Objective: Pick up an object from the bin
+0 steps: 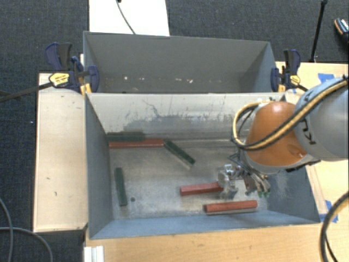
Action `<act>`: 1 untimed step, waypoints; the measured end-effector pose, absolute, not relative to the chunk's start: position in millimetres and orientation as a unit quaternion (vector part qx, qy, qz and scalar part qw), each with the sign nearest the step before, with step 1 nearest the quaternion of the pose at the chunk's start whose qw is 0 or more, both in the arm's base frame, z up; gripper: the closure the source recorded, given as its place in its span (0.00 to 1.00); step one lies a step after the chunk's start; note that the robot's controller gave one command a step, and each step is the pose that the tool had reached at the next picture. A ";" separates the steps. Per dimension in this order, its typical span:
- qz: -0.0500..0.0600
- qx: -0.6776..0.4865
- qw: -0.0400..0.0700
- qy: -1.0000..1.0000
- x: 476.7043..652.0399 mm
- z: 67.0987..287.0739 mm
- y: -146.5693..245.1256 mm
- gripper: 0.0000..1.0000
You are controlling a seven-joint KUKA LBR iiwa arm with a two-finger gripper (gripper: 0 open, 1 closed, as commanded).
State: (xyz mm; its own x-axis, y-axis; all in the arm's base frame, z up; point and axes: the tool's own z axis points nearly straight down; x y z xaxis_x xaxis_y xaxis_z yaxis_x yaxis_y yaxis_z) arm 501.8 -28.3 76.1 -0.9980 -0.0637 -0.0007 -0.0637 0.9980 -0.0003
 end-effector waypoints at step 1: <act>0.000 -0.024 0.005 1.000 490.9 193.0 -12.0 1.00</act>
Offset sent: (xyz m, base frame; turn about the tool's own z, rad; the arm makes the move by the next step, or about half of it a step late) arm -0.0130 0.0158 0.1126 0.0200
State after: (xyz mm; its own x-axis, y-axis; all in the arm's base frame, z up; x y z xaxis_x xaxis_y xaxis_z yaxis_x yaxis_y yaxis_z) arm 490.9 -12.0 193.0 -0.9988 -0.0473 -0.0095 -0.0473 0.9989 0.0001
